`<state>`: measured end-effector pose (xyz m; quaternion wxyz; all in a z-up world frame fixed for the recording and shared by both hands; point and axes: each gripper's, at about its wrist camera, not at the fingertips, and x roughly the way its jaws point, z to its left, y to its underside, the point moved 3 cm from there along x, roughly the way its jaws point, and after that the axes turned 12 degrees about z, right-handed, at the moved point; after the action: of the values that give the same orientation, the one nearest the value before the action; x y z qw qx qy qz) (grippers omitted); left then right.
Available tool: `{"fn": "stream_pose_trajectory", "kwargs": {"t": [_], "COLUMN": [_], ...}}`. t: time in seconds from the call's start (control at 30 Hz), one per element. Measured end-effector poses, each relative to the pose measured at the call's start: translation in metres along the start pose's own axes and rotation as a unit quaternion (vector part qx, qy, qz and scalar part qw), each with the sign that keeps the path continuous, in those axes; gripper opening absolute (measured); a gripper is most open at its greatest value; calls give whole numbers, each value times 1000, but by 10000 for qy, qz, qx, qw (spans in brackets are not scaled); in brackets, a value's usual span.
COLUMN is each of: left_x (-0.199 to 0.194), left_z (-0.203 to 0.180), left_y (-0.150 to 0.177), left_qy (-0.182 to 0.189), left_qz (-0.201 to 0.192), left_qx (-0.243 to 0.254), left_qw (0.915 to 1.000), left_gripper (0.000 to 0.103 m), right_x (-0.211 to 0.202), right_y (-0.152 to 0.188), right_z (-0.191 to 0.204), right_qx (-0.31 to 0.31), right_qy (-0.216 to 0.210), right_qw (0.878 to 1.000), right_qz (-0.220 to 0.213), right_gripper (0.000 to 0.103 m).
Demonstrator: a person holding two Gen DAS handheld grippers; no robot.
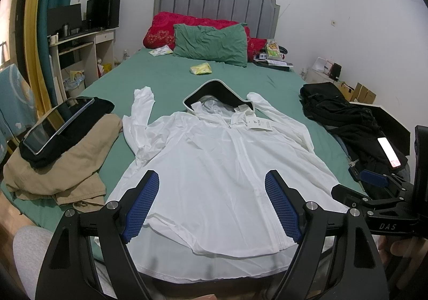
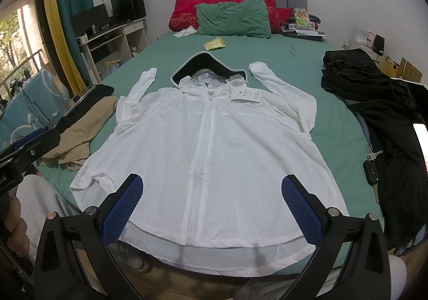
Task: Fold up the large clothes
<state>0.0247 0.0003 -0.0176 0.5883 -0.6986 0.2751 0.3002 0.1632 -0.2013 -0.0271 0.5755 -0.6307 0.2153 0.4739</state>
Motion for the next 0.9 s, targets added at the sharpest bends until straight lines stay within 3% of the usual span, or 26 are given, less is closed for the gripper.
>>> {"fn": "stream_pose_trajectory", "kwargs": {"t": [0.9], "left_x": [0], "left_z": [2], "left_y": [0], "left_qy": [-10], "left_qz": [19], "left_qx": [7], "left_qw": [10000], "left_gripper": [84], "right_x": [1], "right_y": [0], "right_z": [-1], "right_qx": [19], "right_qy": [-11], "right_qw": [10000], "right_qz": [-1], "right_gripper": [102]}}
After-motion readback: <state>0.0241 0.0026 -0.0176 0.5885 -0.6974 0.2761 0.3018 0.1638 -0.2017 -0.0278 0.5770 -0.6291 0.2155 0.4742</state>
